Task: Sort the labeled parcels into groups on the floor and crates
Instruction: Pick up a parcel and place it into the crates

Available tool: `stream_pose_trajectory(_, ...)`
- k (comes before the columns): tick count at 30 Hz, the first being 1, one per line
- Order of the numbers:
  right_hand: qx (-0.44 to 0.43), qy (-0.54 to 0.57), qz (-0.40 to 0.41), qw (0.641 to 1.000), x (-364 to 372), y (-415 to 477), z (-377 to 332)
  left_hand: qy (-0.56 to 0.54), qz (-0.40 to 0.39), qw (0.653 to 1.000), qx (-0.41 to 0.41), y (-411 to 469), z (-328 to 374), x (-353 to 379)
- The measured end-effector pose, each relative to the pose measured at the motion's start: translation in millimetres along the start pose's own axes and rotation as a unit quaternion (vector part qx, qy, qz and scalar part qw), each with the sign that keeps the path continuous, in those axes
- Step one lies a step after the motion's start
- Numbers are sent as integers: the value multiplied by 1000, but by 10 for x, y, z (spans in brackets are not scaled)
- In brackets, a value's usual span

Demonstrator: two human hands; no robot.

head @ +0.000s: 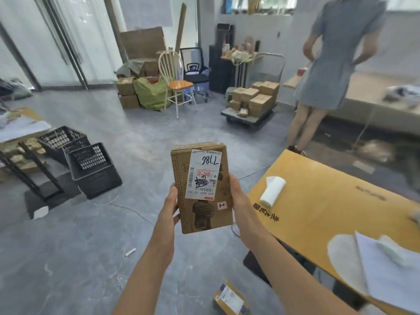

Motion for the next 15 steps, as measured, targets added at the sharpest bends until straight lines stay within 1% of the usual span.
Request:
stream_pose_trajectory(7,-34,5,131,991,-1085,-531,-470,22,-132,991,7,-154,331,1134)
stream_pose_trajectory(10,-51,0,194,980,-1611,-851,-582,38,-190,981,11,-323,386,1695)
stream_pose_trajectory(15,-51,15,281,958,-2490,-1528,-648,77,-281,956,24,-767,365,2668)
Point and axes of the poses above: each hand's wrist, its own y-axis towards the middle knuckle, its own x-axis out of the palm, z = x × y, the point moved 8 cm from there along y, towards the middle knuckle, and after that the axes turned 6 degrees about -x, right-handed, at the moved point
